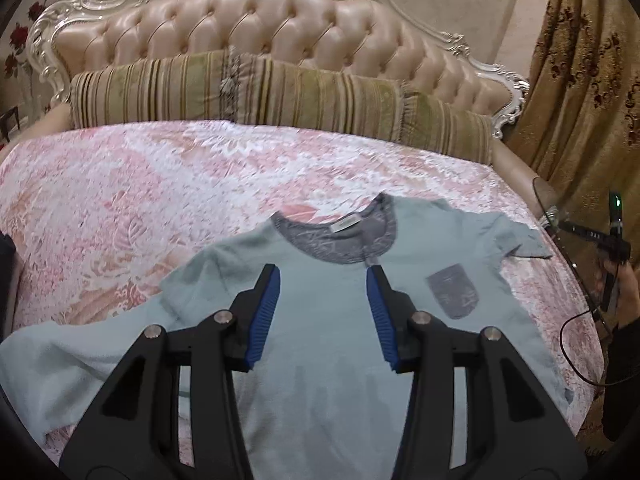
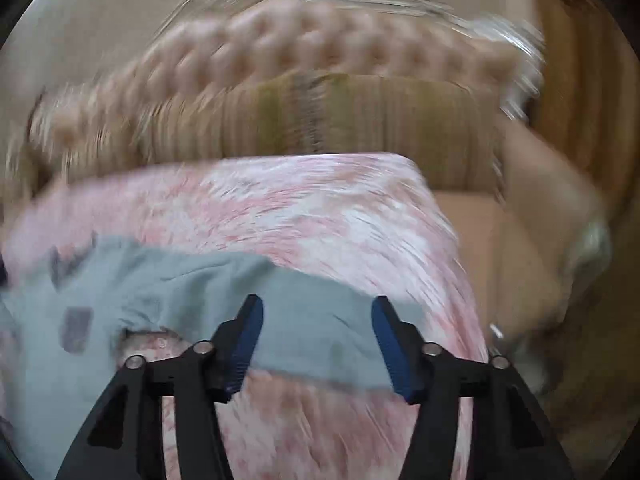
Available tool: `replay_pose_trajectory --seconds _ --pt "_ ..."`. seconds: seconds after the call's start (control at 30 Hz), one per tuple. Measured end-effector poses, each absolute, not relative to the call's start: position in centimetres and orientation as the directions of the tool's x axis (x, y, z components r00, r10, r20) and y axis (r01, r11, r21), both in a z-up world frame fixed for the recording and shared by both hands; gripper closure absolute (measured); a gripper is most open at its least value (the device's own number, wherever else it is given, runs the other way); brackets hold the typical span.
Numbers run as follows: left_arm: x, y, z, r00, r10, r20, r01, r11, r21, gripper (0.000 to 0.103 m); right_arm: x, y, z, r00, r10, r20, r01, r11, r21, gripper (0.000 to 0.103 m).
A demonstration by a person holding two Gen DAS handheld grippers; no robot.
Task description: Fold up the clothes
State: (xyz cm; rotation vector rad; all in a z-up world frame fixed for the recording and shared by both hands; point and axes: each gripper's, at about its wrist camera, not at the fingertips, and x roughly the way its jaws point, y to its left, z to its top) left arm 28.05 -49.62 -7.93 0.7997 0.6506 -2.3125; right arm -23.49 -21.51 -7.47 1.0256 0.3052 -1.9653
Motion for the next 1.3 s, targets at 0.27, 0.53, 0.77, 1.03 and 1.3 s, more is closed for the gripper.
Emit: replay_pose_trajectory --seconds 0.27,0.53,0.77,1.03,1.3 --pt "27.6 -48.4 -6.7 -0.662 -0.376 -0.648 0.642 -0.731 -0.232 0.054 -23.8 -20.2 -11.4 -0.377 -0.500 -0.779 0.801 -0.598 -0.004 0.045" --pt "27.9 -48.8 -7.0 -0.654 -0.388 -0.650 0.661 -0.711 -0.241 0.054 -25.5 -23.0 -14.1 -0.395 -0.444 -0.804 0.780 -0.624 -0.039 0.048" --pt "28.3 -49.1 -7.0 -0.649 -0.398 -0.648 0.676 -0.693 -0.252 0.050 -23.9 -24.0 -13.5 -0.430 -0.428 -0.795 0.794 -0.598 -0.108 0.095" --pt "28.3 -49.1 -6.9 -0.658 -0.387 -0.645 0.666 -0.700 -0.259 0.050 -24.6 -23.9 -10.7 -0.527 -0.387 -0.757 0.773 -0.589 -0.237 0.096" --pt "28.0 -48.7 -6.9 -0.658 -0.383 -0.649 0.657 -0.713 -0.245 0.049 -26.1 -25.9 -13.2 -0.527 -0.352 -0.774 0.788 -0.543 -0.290 0.096"
